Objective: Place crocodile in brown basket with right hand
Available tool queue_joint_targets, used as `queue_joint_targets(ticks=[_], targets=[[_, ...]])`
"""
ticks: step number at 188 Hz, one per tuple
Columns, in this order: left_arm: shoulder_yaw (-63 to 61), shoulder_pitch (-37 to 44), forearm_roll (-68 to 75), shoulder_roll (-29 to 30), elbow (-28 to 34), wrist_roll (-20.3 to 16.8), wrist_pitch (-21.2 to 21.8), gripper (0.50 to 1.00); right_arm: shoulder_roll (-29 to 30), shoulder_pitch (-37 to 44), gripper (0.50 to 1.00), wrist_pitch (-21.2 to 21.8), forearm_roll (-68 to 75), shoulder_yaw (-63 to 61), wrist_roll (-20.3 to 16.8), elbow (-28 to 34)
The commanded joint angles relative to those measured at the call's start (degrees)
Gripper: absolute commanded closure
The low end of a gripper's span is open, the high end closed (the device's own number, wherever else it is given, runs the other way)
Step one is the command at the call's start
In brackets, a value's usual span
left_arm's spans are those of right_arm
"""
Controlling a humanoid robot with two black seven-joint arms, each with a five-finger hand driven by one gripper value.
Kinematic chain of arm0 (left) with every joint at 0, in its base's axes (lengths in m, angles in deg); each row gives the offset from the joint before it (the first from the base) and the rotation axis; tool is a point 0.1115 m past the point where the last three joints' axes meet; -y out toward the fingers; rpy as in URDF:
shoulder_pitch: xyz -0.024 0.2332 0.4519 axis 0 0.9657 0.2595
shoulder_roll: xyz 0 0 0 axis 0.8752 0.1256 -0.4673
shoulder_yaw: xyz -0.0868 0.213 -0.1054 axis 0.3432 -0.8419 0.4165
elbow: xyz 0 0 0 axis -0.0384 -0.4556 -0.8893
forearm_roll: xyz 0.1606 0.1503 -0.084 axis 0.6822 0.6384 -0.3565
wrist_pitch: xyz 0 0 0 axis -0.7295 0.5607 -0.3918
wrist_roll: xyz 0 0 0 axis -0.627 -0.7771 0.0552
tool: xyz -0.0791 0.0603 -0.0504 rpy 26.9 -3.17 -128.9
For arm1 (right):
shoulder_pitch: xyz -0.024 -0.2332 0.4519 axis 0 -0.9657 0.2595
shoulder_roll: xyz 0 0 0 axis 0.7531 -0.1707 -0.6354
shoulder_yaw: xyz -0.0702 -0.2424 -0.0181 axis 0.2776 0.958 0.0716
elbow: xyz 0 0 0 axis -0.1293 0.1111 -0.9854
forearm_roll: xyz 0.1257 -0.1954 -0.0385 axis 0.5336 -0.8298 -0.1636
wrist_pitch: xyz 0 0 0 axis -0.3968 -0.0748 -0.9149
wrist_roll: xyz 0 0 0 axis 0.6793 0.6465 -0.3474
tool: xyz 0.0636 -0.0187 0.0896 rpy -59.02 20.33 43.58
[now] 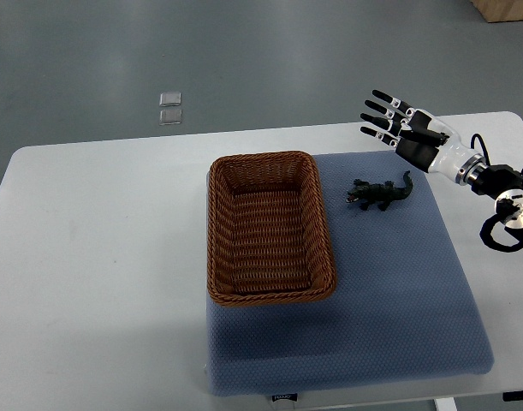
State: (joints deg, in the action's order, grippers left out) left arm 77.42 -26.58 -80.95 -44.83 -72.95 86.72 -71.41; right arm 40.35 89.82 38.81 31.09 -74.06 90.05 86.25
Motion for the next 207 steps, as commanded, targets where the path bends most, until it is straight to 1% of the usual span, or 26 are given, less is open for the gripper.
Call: queue_joint_targets(ticks=[1,28,72,100,207], targets=[[0.0,0.0,0.0,0.0,0.1,0.0,0.6,0.5,0.0,0.1,0.568,-0.1,0.0,0.0,0.0,0.0],[0.5,-0.1,-0.2,0.0,0.5,0.1,0.8,0.5,-0.1,0.2,0.568,-0.7,0.0,-0.3,0.0,0.0],[0.4,0.0,-0.1,0.0,0.4,0.1,0.7,0.5,0.0,0.4,0.568,-5.0,-0.4,0.0,0.0,-0.2],[0.1,-0.1,-0.2,0.0,0.5,0.1,0.7,0.5,-0.1,0.4,0.566,-6.5,-3.9,-0.3,0.1,-0.2],[0.0,0.0,-0.1,0.0,0.5,0.1,0.7,0.5,-0.9,0.4,0.568,-4.7,-6.1,-3.0,0.7,0.4]])
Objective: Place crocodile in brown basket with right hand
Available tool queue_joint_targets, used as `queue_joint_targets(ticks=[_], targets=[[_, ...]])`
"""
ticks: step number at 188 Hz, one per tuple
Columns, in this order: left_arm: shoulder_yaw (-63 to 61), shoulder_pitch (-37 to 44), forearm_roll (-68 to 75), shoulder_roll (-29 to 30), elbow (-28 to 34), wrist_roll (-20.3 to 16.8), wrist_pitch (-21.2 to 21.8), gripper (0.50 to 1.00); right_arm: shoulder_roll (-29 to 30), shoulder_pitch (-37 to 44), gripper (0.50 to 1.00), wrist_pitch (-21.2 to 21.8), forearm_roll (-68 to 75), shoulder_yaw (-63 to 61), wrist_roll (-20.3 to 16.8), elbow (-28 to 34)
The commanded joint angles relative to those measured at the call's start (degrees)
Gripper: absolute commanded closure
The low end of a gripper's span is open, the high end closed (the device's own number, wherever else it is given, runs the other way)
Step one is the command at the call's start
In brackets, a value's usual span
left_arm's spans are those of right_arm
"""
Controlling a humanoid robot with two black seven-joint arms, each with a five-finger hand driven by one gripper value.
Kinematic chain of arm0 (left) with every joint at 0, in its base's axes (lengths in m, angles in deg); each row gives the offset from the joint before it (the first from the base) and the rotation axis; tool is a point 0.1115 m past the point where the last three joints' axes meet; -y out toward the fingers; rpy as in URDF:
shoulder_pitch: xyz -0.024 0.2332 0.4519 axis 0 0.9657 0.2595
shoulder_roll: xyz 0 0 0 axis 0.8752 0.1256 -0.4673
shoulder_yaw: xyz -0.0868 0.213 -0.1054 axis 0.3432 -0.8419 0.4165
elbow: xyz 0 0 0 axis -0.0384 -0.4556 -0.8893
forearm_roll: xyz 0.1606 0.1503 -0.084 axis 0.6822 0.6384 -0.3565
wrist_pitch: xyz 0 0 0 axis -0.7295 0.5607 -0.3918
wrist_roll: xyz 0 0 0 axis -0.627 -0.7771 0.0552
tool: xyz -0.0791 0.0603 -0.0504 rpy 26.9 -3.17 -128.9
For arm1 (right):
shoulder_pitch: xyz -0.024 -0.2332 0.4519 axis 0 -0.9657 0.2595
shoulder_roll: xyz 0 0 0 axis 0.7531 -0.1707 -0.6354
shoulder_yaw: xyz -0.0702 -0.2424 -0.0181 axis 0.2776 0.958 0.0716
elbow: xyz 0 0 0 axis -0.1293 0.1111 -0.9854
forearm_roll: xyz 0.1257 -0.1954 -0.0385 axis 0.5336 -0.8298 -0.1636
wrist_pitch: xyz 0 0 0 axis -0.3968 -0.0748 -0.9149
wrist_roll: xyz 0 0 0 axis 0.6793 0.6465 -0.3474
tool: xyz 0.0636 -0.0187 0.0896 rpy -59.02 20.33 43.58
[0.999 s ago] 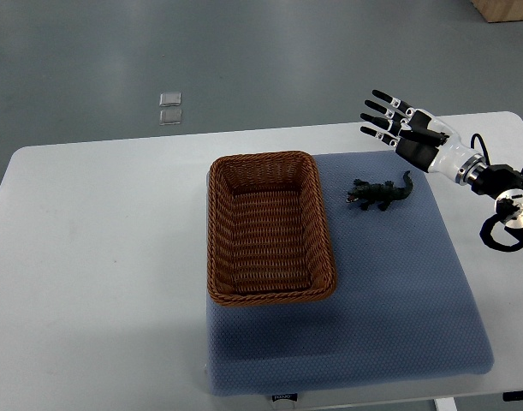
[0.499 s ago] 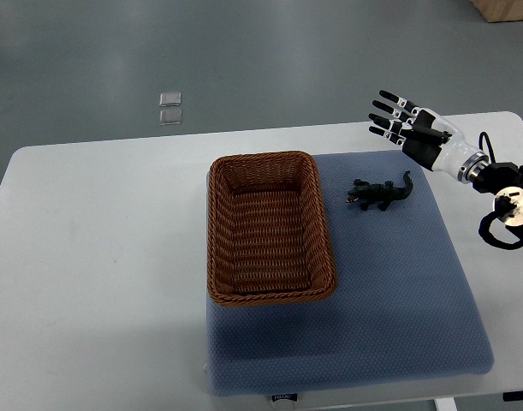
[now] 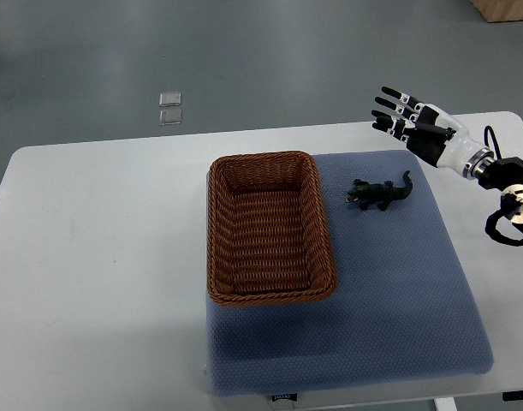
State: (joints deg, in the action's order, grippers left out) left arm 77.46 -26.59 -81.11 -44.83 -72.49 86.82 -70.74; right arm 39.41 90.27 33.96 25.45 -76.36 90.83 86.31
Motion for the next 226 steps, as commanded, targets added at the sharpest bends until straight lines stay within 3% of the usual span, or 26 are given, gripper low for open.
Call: queue_joint_targets(ticks=[1,114,168,226], targets=[[0.0,0.0,0.1,0.0,0.0,0.0,0.0,0.5,0.1,0.0,0.568,0.1,-0.5,-0.7,-0.1,0.4],[-0.1,-0.1,0.0,0.0,-0.1,0.0,0.0,0.5,-3.1,2.2,0.568,-2.4,-40.9,-1.2,1.6,0.6],[-0.1,0.0,0.1,0.0,-0.1,0.0,0.0,0.5,-3.2,5.6,0.568,-10.0,-69.7,-0.3,7.6,0.7],[-0.1,0.0,0.1,0.0,0.0,0.0,0.0,0.5,-2.6,6.1,0.568,-20.1,-89.1,1.6,7.6,0.7]])
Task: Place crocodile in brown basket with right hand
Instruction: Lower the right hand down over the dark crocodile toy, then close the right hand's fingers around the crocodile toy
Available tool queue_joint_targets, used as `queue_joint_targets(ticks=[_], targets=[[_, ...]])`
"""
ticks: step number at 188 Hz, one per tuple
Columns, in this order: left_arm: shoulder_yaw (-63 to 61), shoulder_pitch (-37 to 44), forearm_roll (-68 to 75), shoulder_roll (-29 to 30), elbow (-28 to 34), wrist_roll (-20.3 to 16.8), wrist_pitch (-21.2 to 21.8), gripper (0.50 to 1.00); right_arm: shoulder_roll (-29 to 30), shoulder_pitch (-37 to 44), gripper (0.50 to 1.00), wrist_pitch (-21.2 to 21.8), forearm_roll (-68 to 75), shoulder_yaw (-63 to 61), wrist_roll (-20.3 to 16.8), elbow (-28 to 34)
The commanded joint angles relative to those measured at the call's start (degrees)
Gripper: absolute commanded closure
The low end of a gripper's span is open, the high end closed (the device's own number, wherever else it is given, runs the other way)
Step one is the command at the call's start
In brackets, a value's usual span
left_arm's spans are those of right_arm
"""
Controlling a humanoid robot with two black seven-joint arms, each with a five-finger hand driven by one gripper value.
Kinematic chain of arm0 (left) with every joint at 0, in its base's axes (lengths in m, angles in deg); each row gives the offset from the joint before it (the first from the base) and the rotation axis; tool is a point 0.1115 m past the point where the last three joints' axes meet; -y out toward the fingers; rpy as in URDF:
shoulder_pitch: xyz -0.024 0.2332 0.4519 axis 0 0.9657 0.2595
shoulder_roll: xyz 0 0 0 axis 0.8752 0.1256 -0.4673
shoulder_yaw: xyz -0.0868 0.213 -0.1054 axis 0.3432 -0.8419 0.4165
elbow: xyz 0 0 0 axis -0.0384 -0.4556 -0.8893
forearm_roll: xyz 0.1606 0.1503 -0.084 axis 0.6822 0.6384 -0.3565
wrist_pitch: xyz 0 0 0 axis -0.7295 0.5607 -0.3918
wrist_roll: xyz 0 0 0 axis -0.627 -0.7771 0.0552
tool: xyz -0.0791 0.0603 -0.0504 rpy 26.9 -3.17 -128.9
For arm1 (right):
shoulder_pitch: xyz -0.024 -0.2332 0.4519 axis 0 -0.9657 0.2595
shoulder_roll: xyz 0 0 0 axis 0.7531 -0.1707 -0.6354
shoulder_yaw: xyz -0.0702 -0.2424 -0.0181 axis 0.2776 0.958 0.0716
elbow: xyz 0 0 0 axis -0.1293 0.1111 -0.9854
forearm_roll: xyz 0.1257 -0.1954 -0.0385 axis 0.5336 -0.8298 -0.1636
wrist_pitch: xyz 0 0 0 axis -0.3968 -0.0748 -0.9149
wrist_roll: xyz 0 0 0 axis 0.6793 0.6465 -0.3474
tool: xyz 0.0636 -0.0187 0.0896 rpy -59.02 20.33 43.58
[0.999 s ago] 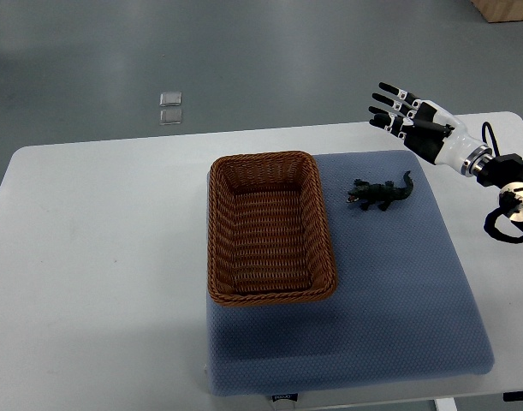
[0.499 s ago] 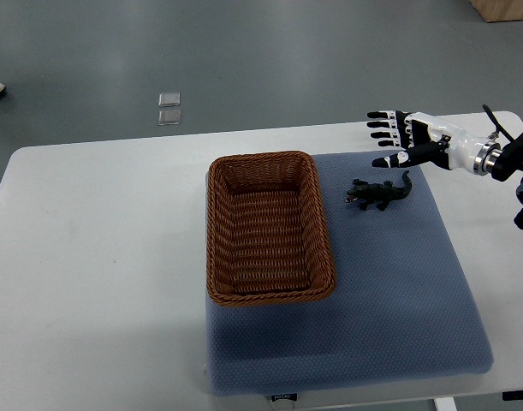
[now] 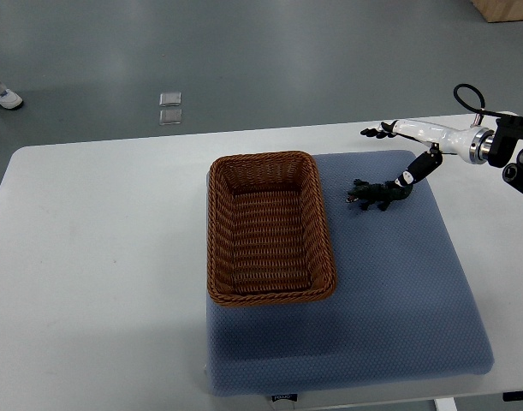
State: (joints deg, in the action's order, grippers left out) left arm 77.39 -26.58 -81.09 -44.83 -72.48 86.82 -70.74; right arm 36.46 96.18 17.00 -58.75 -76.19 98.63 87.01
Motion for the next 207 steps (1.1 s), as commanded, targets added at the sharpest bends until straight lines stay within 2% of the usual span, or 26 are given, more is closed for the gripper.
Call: queue_joint_targets(ticks=[1,34,70,130,207], targets=[[0.0,0.0,0.1,0.0,0.0,0.0,0.0,0.5,0.4,0.2,0.568,-3.1,-4.9,1.5,-0.2,0.0],[0.1,0.0,0.1,0.0,0.0,0.0,0.0,0.5,0.7,0.9,0.568,-9.0,-7.1,8.0,-0.4,-0.1],[0.0,-0.1,0.1,0.0,0.0,0.0,0.0,0.5,1.1,1.8,0.568,-12.0,-7.4,12.6,-1.4,-0.1],[0.0,0.0,0.1,0.0,0.0,0.0,0.0,0.5,3.0,1.8,0.572,-12.7,-8.9,13.8,-3.9,-1.9],[0.0,0.0,0.1,0.0,0.0,0.0,0.0,0.5,4.6,1.7,0.579,-12.5,-8.9,13.9,-4.1,-2.2]])
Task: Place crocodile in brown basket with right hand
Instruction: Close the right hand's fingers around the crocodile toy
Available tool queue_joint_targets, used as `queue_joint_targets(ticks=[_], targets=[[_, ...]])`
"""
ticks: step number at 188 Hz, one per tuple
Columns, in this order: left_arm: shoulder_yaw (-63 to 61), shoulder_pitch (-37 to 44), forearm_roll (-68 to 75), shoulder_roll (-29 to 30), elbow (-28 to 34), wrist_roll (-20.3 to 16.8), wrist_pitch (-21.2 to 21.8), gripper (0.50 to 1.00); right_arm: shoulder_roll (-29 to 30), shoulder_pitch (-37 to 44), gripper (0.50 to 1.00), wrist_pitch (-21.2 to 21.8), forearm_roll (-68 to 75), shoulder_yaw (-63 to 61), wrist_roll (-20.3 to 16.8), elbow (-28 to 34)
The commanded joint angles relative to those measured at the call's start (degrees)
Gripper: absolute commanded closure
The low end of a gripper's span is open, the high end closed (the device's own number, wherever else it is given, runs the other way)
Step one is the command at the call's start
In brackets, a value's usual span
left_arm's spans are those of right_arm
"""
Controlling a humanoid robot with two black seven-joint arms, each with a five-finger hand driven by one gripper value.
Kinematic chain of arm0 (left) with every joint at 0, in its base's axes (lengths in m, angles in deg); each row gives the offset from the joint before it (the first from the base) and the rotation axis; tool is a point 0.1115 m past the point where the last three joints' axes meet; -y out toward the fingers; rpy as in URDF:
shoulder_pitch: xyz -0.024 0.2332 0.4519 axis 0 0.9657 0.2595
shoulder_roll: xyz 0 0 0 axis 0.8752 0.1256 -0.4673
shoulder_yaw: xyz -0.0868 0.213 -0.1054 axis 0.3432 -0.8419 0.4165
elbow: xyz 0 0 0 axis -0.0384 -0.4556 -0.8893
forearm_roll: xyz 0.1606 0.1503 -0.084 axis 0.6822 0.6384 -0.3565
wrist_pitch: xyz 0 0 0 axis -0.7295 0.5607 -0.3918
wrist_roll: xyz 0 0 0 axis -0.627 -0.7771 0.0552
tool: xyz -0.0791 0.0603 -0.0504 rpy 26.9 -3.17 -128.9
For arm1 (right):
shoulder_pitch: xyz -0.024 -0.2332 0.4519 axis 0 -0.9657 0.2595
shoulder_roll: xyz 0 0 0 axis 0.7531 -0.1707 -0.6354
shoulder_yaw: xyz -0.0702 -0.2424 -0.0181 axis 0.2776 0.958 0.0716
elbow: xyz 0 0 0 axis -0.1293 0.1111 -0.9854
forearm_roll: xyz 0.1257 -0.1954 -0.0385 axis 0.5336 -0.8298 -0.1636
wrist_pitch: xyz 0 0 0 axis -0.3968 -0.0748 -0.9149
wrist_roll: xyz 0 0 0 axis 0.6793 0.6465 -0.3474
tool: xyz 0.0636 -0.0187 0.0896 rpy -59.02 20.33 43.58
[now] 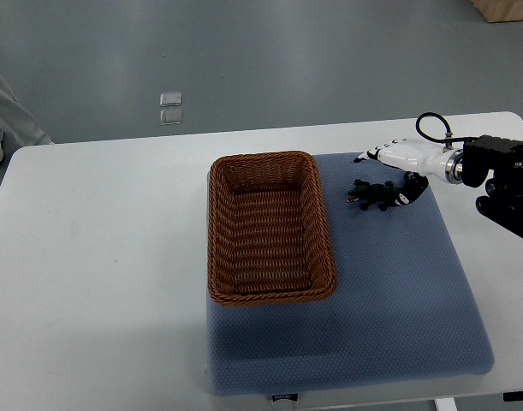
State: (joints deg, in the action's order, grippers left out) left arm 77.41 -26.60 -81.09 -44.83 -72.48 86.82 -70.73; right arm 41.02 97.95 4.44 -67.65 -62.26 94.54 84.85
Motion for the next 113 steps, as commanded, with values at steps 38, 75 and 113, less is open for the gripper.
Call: queue_joint_targets(ticks=[38,75,113], targets=[[0.0,-0.1,0.0,0.0,0.0,0.0,0.0,0.5,0.0,0.1,0.63,0.0,-0.2,1.1,0.0,0.0],[0.0,-0.1,0.1,0.0,-0.1,0.0,0.0,0.5,0.0,0.1,0.781,-0.1,-0.6,1.7,0.1,0.0],[0.1,-0.1,0.0,0.0,0.0,0.0,0.0,0.5,0.0,0.1,0.867,-0.1,-0.8,1.7,0.2,0.0]])
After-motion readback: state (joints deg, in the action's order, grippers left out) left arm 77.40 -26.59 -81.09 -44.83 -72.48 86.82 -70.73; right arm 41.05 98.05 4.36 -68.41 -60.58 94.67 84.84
